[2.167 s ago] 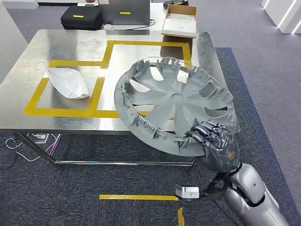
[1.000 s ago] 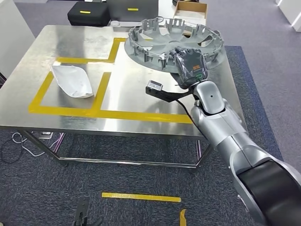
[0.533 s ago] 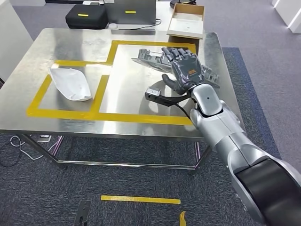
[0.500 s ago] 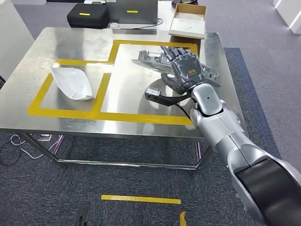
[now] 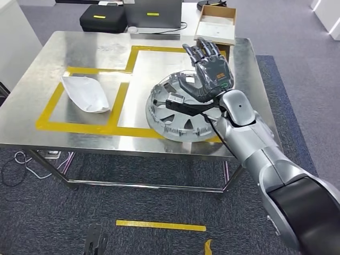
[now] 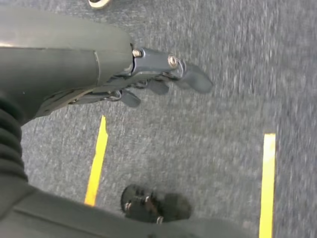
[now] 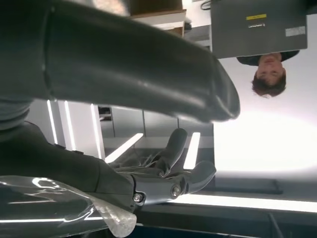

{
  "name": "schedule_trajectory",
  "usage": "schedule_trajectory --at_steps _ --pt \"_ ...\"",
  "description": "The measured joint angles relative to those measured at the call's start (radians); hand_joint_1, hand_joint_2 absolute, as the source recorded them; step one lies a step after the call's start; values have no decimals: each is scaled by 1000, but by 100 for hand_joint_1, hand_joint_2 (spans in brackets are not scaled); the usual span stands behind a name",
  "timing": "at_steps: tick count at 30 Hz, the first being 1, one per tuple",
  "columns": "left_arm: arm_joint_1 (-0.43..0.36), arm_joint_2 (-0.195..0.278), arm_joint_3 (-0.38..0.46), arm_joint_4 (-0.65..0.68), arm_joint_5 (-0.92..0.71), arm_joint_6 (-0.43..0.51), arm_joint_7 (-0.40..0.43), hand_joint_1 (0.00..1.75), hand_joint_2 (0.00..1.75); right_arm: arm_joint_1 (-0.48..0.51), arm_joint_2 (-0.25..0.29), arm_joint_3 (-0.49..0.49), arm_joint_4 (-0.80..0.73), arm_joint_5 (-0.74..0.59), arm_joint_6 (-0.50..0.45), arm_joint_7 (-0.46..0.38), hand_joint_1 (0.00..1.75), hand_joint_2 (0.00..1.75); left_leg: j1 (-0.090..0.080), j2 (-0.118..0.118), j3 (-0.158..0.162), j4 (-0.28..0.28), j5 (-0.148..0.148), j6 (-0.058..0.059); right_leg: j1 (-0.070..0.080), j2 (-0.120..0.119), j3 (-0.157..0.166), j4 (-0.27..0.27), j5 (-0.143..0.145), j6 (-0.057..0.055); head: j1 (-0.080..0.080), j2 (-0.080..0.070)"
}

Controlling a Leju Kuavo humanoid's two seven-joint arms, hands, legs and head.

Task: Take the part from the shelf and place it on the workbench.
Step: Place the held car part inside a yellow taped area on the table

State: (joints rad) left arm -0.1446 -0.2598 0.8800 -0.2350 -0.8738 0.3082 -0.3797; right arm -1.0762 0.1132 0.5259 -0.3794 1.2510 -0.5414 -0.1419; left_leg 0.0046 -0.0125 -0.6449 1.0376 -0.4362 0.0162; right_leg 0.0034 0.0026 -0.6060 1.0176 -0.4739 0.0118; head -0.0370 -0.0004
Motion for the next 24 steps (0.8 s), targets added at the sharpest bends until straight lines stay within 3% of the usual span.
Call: schedule_trajectory --at_steps 3,6,7,8,9,11,13,17,19,22,23,24 --pt "0 2 -4 0 -4 5 7 0 0 9 15 -49 -43 -135 -4 -104 0 0 0 1 -8 24 -22 -16 -9 -1 7 -11 8 -9 -3 0" --pt "2 13 -9 0 -6 7 1 0 0 55 28 -109 -164 -321 33 -192 0 0 6 3 -77 194 -109 -33 -13 -5 13 -15 10 -15 -9 0" --pt "5 18 -10 0 -7 6 0 0 0 83 28 -124 -220 -372 54 -205 0 0 7 4 -99 246 -127 -37 -13 -5 13 -14 9 -15 -9 0" --pt "8 23 -12 0 -8 5 -1 0 0 113 26 -134 -276 -413 72 -212 0 0 8 4 -107 266 -127 -39 -13 -6 14 -13 9 -15 -9 0" --pt "11 28 -14 0 -8 5 -3 0 0 142 23 -143 -332 -450 85 -220 0 0 9 5 -96 247 -108 -39 -13 -5 14 -12 10 -15 -9 0" --pt "15 41 -15 0 -2 8 -11 0 0 209 15 -159 -458 -540 98 -253 0 0 12 5 -33 122 -47 -37 -14 -4 14 -8 8 -12 -9 0" --pt "20 52 -15 0 12 9 -24 0 0 289 0 -175 -607 -631 108 -285 0 0 10 4 17 19 -15 -32 -10 -5 10 -3 6 -4 -8 0" --pt "37 65 -5 0 59 12 -51 0 0 458 -36 -197 -861 -747 122 -331 0 0 8 3 23 -5 -9 -8 -9 -4 3 0 -1 16 -8 0" --pt "47 70 11 0 84 21 -63 0 0 582 -60 -213 -988 -851 147 -392 0 0 11 4 21 -12 0 8 -10 -3 -16 48 -52 25 -5 0" --pt "73 73 33 0 97 37 -80 0 0 822 -77 -251 -1161 -981 171 -500 0 0 10 1 5 -13 11 19 -11 -2 -76 230 -168 30 -1 0" --pt "82 74 38 0 97 43 -81 0 0 898 -78 -265 -1211 -997 171 -515 0 0 9 1 -4 -12 16 19 -11 -2 -82 263 -182 30 -1 0" --pt "88 75 42 0 95 50 -81 0 0 967 -79 -277 -1259 -1002 169 -520 0 0 9 2 -13 -12 22 18 -12 -2 -68 260 -176 29 -1 0"
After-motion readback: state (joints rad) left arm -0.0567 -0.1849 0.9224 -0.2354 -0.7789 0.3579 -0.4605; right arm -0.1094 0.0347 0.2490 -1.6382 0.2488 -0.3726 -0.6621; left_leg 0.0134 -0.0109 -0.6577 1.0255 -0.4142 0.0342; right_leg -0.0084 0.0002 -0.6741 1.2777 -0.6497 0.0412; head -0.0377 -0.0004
